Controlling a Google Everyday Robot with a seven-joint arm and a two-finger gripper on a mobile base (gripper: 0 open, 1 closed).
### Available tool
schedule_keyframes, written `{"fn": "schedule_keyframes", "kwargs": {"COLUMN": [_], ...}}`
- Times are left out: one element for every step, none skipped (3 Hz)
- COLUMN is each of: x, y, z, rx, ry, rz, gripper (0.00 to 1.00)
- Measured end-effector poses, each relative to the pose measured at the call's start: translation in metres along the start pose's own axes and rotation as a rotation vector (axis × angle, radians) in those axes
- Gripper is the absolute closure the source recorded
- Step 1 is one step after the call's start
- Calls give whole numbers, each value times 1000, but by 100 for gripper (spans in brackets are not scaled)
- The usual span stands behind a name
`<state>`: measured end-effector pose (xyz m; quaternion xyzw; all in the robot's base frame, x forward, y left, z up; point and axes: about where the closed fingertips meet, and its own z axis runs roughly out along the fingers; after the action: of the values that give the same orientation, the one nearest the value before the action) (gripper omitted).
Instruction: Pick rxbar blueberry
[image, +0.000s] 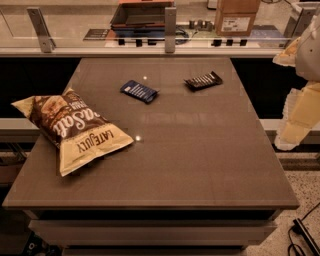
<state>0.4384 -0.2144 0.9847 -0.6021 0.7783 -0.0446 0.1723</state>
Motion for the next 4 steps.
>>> {"fn": "schedule_keyframes", "kwargs": {"x": [0,-4,-16,-35], "y": [0,-2,-8,-15], "z": [0,2,7,26], "rx": [0,12,34,27], "ry": [0,-24,-85,-200], "rz": [0,2,3,49], "gripper": [0,0,0,0]}}
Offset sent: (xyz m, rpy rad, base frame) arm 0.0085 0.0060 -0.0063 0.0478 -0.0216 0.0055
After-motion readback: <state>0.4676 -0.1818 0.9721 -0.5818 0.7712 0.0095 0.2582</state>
